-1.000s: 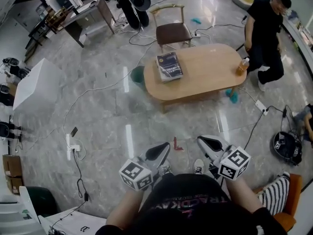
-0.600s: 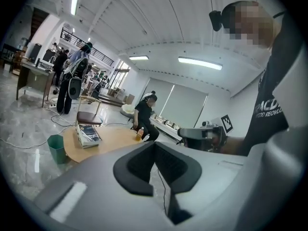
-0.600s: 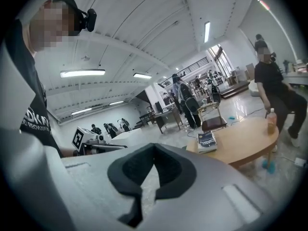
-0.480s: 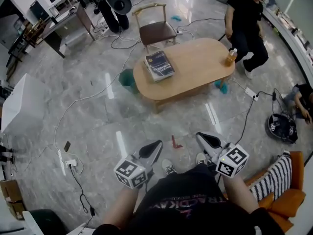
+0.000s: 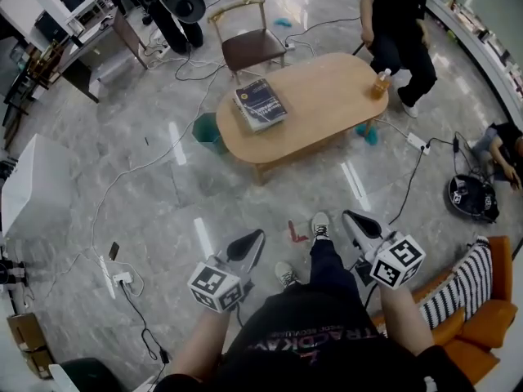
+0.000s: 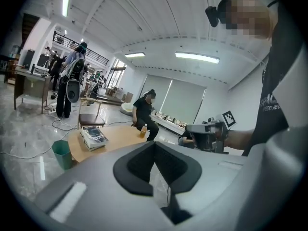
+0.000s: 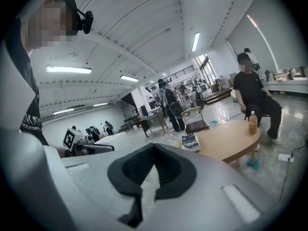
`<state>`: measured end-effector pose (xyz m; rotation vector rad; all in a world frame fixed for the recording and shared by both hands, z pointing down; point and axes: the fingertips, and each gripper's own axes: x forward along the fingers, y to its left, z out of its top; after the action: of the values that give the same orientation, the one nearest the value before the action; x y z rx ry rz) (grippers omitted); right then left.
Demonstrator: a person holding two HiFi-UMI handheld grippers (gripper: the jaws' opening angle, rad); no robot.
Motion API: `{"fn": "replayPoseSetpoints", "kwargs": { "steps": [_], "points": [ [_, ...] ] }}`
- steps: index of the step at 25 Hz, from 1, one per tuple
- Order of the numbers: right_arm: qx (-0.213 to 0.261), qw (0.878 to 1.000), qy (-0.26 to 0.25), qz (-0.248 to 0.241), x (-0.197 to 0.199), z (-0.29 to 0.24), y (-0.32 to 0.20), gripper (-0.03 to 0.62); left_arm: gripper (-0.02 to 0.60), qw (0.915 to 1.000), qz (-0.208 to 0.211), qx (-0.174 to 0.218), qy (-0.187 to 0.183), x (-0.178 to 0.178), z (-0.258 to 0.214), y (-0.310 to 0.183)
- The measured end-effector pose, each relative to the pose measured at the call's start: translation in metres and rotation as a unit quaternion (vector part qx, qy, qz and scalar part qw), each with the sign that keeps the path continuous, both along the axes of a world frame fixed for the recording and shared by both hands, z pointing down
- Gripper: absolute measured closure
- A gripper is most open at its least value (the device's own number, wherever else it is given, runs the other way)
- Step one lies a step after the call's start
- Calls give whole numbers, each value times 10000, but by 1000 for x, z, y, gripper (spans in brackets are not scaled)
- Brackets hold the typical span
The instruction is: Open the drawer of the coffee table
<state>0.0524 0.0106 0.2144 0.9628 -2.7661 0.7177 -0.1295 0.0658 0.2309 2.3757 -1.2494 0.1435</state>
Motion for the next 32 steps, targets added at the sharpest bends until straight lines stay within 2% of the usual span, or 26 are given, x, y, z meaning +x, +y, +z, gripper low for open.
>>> {"fn": "replayPoseSetpoints", "kwargs": {
  "steps": [8,19,23,32],
  "points": [
    [23,9998,136,-132,8,15,-69,592,577,9970,-619,376,-266,-6,9,-49],
    [-54,9984,411,-373,14,74,-164,592,577,9965,-610,13,-569,3,70,-127],
    [26,9968,592,-540,9,109,-193,592,577,9948,-729,-188,-687,-2,106,-146],
    [-154,9961,560,-671,0,182,-248,592,577,9908,-994,-511,-766,-3,172,-189]
  ]
}}
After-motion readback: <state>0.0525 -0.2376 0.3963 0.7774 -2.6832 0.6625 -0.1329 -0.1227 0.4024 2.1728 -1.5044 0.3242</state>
